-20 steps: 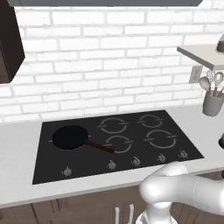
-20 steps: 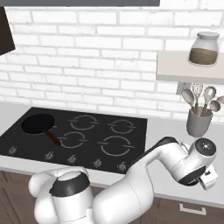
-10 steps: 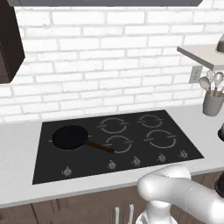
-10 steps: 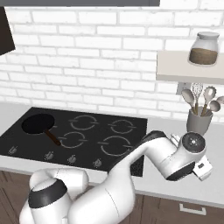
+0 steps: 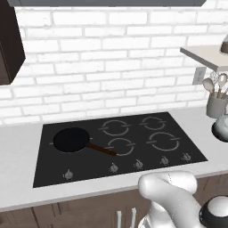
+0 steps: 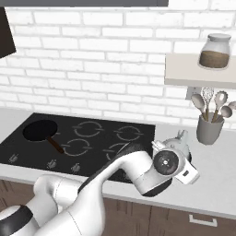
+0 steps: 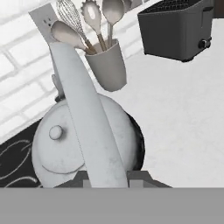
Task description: Pick the kettle from the counter and place it on a stove burner. Then turn the burner on.
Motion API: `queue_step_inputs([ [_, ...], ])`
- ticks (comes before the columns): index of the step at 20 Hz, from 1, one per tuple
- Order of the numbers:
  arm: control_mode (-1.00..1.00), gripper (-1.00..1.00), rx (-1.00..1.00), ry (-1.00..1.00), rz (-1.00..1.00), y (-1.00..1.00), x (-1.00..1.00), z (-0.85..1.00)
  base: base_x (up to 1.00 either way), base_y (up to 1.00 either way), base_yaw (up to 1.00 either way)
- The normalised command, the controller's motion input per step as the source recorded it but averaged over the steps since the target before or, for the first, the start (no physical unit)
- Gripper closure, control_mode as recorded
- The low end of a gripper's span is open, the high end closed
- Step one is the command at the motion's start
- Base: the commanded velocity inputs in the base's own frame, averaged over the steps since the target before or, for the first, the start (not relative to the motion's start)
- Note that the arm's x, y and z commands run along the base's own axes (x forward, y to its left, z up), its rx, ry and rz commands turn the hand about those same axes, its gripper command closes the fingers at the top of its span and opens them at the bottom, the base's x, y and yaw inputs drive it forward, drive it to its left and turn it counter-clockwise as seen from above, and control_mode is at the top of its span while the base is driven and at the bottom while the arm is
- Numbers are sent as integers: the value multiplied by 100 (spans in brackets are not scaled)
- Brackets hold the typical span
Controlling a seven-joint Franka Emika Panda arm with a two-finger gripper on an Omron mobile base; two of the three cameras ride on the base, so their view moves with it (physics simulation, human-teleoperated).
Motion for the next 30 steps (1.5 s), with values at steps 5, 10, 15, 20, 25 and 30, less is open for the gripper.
queue_step_inputs([
  [5, -100, 100, -16, -1, 13, 58, 0, 41, 0, 0, 0],
  [10, -100, 100, -14, 1, 17, 59, 0, 31, 0, 0, 0],
  [15, -100, 100, -13, 7, 21, 59, 0, 6, 0, 0, 0],
  [20, -100, 100, -10, 11, 26, 45, 6, 0, 0, 0, 0],
  [25, -100, 100, -9, 14, 26, 39, 16, 0, 0, 0, 0],
  [30, -100, 100, -6, 17, 24, 33, 25, 0, 0, 0, 0],
])
